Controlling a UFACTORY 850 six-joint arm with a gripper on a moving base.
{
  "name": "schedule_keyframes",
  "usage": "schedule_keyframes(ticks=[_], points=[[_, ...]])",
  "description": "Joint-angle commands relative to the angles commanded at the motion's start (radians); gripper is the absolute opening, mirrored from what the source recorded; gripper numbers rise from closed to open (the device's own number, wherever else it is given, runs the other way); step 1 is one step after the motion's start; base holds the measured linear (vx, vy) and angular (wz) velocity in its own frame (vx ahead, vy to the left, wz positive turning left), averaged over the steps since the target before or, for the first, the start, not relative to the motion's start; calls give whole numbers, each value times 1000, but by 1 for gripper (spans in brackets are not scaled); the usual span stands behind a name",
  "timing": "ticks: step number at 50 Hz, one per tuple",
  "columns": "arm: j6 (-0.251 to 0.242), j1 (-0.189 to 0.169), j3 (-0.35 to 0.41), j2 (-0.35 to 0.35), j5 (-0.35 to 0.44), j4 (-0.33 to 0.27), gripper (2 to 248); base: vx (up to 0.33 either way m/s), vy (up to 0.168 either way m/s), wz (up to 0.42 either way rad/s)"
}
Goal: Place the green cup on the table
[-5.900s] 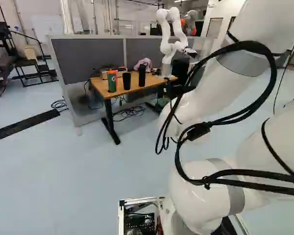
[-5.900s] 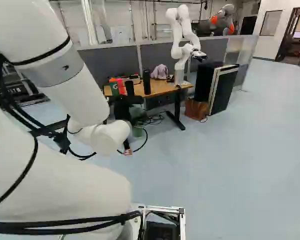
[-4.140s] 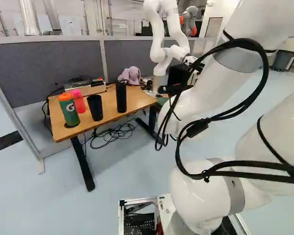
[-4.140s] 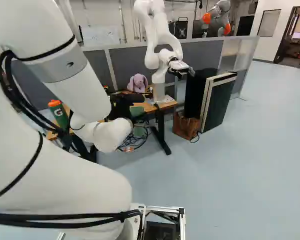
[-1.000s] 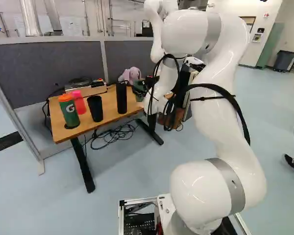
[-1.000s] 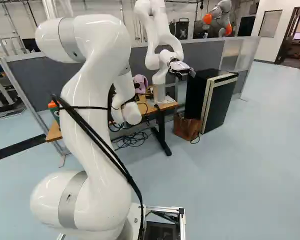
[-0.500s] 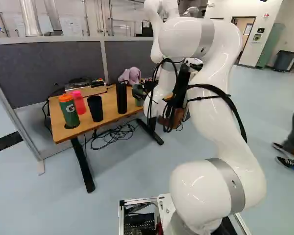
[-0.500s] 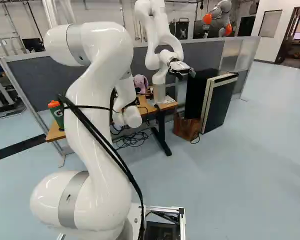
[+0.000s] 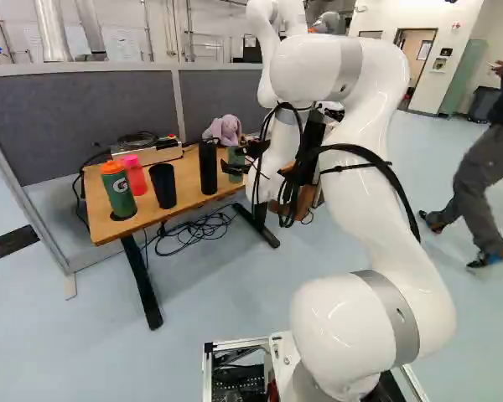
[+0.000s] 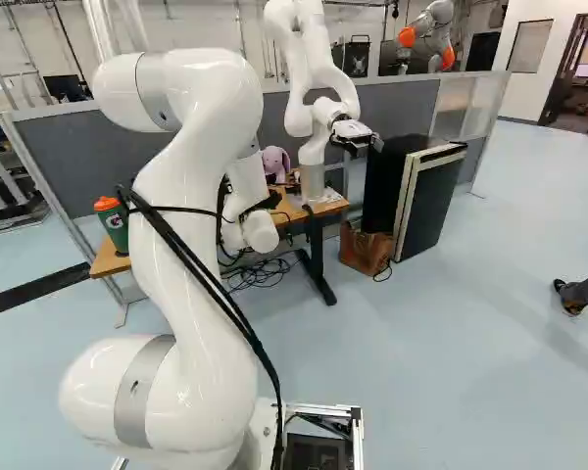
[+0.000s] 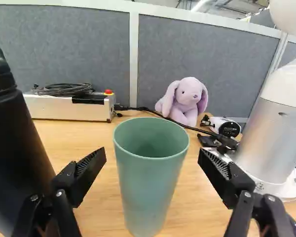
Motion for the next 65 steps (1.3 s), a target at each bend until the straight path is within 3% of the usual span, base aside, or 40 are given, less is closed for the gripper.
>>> schedule_keyframes(ticks=[1, 15, 65], points=[[0, 0, 0, 0, 0, 0, 247, 0, 0, 0], [0, 0, 18, 22, 0, 0, 247, 0, 0, 0], [0, 5, 310, 283, 0, 0, 247, 0, 0, 0]])
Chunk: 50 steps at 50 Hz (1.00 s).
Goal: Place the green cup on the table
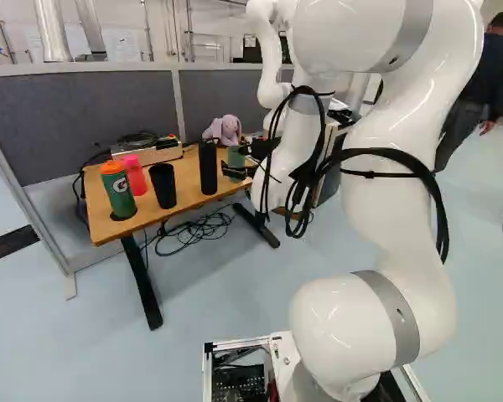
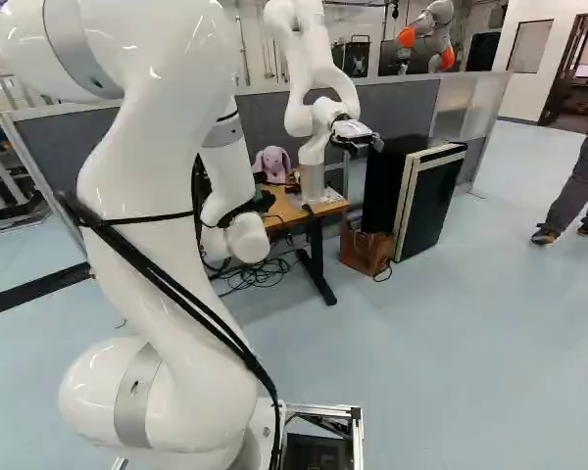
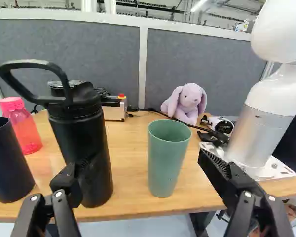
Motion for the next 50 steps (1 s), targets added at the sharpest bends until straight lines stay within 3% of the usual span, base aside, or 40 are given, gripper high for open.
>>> schedule_keyframes(ticks=[23, 50], points=[[0, -4, 121, 96, 0, 0, 247, 0, 0, 0], [0, -7, 144, 132, -29, 24, 247, 0, 0, 0]])
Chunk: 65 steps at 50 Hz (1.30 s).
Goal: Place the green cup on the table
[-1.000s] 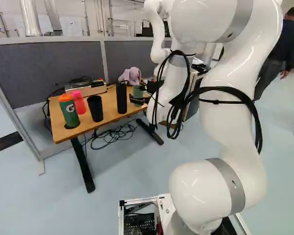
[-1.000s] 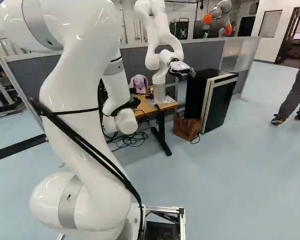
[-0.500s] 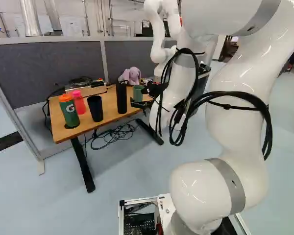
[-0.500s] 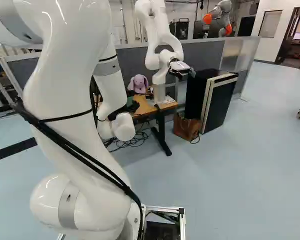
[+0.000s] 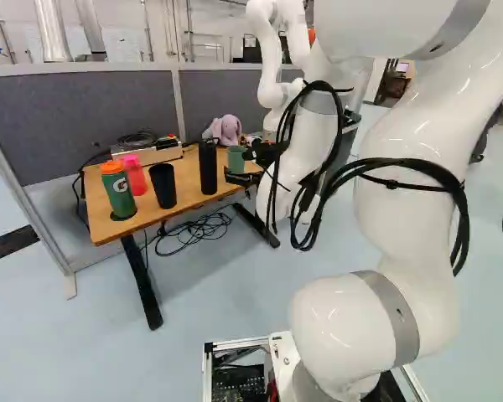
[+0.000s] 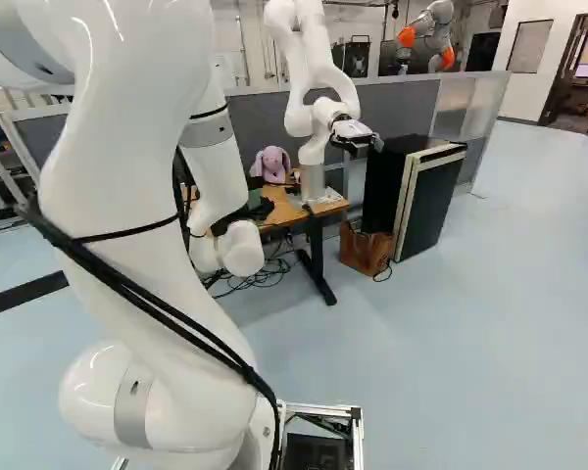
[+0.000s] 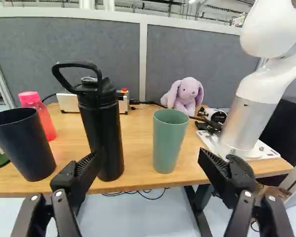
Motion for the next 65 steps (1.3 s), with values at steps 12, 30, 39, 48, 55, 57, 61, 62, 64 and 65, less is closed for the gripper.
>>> schedule_keyframes(ticks=[12, 30, 39, 48, 55, 57, 61, 62, 64, 65], points=[[0, -3, 25, 42, -34, 28, 247, 0, 0, 0], [0, -10, 79, 134, -110, 91, 247, 0, 0, 0], [0, -15, 115, 194, -159, 131, 247, 0, 0, 0], [0, -20, 156, 264, -217, 178, 247, 0, 0, 0], [0, -24, 186, 314, -258, 212, 247, 0, 0, 0], [0, -25, 194, 328, -270, 221, 247, 0, 0, 0], [0, -27, 209, 353, -291, 239, 247, 0, 0, 0], [0, -27, 213, 360, -296, 243, 247, 0, 0, 0], [0, -28, 220, 371, -305, 251, 247, 0, 0, 0], [0, -28, 223, 377, -310, 255, 247, 0, 0, 0]])
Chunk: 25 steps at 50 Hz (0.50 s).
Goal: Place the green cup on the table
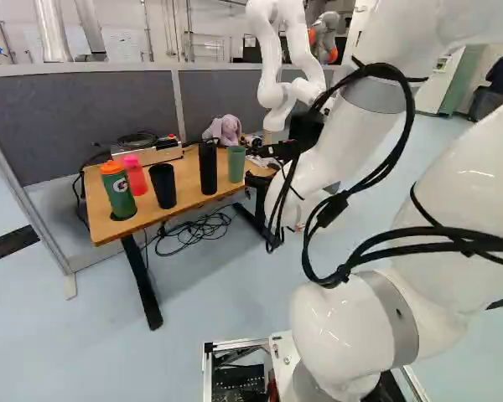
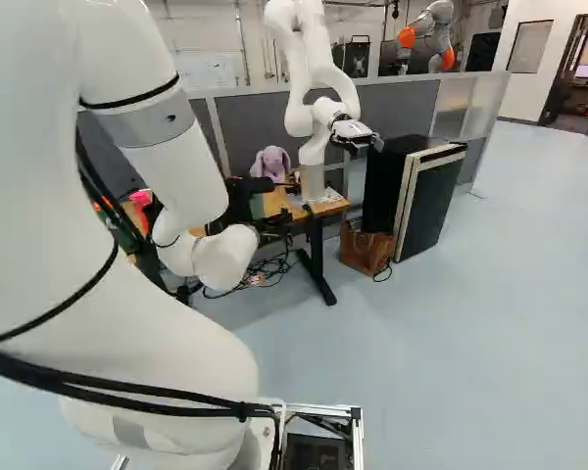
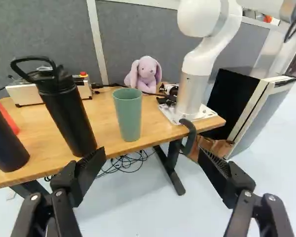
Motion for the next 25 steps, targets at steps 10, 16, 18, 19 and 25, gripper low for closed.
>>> schedule_keyframes(ticks=[10, 16, 18, 19, 25], points=[[0, -4, 31, 52, -42, 35, 247, 0, 0, 0], [0, -6, 46, 77, -64, 52, 247, 0, 0, 0], [0, -6, 50, 85, -70, 57, 247, 0, 0, 0], [0, -7, 53, 90, -74, 61, 247, 0, 0, 0], [0, -8, 64, 109, -89, 73, 247, 0, 0, 0]])
